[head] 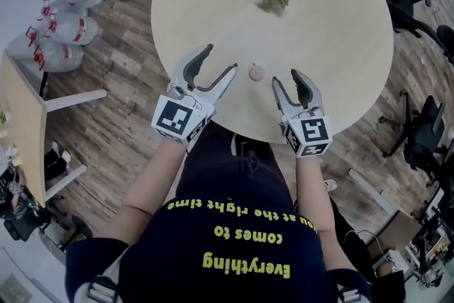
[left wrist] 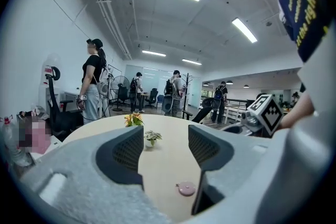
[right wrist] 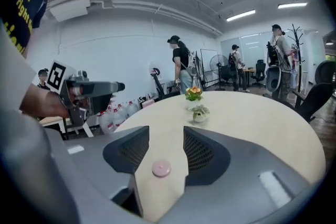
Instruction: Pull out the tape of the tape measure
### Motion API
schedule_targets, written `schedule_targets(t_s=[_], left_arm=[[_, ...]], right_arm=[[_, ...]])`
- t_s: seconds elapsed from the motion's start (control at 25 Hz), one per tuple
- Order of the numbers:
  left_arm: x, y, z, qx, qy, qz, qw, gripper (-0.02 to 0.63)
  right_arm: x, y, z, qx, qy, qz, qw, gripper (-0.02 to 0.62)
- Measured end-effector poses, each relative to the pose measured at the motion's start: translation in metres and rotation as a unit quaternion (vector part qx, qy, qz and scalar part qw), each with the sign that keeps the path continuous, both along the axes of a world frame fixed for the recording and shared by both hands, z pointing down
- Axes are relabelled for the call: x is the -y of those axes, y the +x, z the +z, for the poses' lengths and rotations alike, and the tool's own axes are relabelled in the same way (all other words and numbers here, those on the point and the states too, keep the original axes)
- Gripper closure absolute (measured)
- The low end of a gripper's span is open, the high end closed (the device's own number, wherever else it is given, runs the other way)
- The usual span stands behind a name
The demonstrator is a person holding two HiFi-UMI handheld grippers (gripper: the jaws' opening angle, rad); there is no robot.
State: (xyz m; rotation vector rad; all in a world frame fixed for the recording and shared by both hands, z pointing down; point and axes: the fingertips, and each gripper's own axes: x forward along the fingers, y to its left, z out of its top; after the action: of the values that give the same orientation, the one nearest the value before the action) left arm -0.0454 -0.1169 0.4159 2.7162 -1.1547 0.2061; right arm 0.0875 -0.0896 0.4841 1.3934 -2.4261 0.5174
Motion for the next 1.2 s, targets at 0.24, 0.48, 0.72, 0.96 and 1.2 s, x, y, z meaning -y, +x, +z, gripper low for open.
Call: schedule_targets(t_s=[0.24, 0.48, 0.72, 0.96, 1.2], left_arm=[[-0.004, -0.001, 0.016, 0.002, -0.018, 0.011, 0.9998, 0.339], [-0.006, -0.010, 0.026, 0.007, -0.032, 0.006, 0.9995, 0.339], [-0.008, -0.016, 0.032, 0.009, -0.041, -0.001, 0.9991, 0.339], [-0.009, -0.018, 0.036, 0.007, -0.050, 0.000, 0.9988, 0.339], [-0.016, -0.009, 0.041, 0.003, -0.057, 0.023, 0.9981, 0.339]], right_arm=[[-0.003, -0.033, 0.071, -0.058, -0.071, -0.077, 0.993, 0.370], [-0.008, -0.046, 0.131, -0.126, -0.138, -0.113, 0.976, 0.379], [-0.005, -0.047, 0.148, -0.171, -0.150, -0.093, 0.969, 0.357], [-0.004, -0.043, 0.156, -0.171, -0.151, -0.099, 0.969, 0.385], [0.003, -0.041, 0.155, -0.169, -0.146, -0.127, 0.966, 0.357]])
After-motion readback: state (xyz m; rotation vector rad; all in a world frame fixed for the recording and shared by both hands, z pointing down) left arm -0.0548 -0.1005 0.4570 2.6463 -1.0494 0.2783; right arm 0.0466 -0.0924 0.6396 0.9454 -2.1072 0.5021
